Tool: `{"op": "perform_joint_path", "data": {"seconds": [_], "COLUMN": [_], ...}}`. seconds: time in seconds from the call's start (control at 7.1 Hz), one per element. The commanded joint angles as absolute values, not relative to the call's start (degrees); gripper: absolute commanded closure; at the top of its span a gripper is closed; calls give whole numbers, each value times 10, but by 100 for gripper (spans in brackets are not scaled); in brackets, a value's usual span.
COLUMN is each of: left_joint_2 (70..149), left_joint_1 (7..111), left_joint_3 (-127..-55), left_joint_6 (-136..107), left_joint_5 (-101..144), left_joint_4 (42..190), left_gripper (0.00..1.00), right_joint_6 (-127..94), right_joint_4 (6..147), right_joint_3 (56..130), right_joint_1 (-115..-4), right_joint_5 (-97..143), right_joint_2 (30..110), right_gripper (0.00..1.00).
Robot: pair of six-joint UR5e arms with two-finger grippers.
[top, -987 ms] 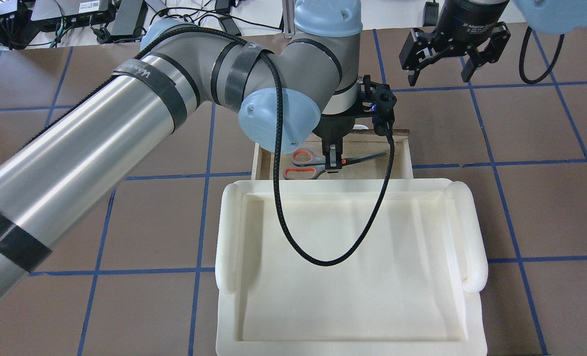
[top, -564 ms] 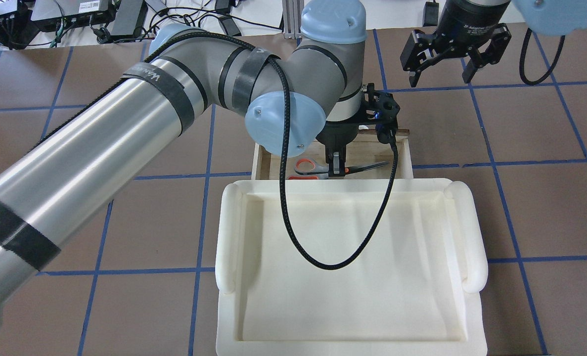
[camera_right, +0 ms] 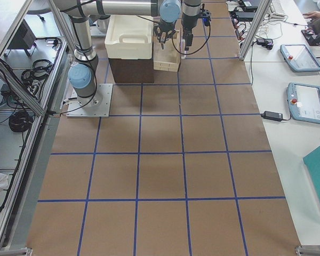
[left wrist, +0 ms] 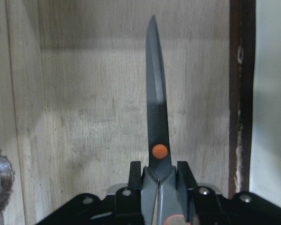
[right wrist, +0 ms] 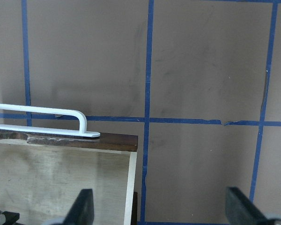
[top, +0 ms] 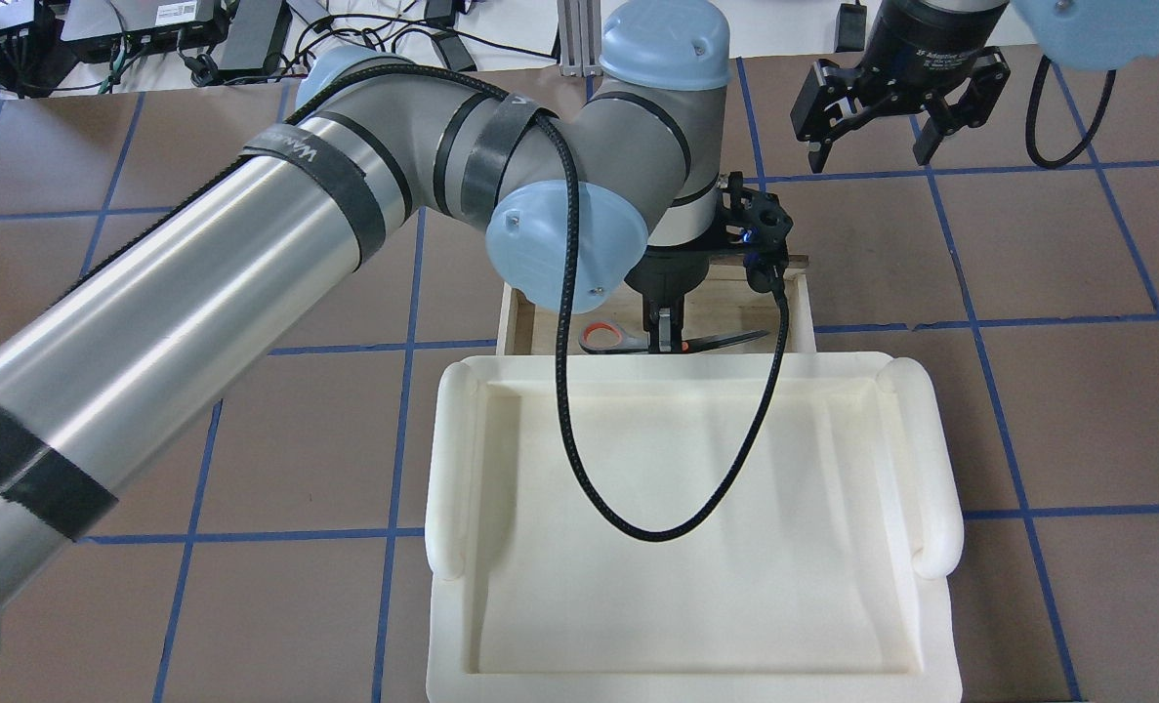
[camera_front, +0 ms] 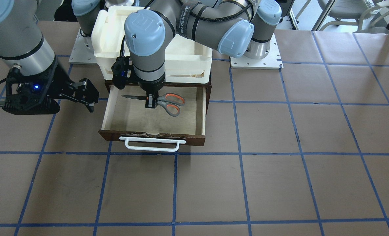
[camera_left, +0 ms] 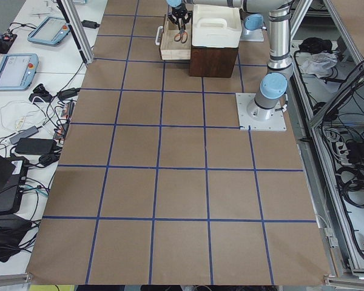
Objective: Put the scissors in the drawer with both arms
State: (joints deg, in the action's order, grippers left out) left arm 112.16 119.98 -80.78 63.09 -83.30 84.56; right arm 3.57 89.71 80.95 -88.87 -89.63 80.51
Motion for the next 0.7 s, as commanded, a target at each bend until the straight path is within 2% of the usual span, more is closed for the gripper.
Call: {"op": "perform_joint_path", "data": {"seconds": [0.0, 0.56], "left_joint_2": [1123, 1096], "left_joint_1": [1201, 1193], "left_joint_3": [-808, -805], "left_joint_6": [630, 571], "left_joint_5": [-833, -840], "left_joint_4": [846, 846], "left_gripper": [7, 7], "right_joint_6": [36, 36], "right_joint_4": [896, 895], "right_joint_3": [810, 810], "right_joint_1": [-889, -889], "right_joint_5": [-897, -900], "right_joint_2": [805, 805], "right_gripper": [0, 0]}}
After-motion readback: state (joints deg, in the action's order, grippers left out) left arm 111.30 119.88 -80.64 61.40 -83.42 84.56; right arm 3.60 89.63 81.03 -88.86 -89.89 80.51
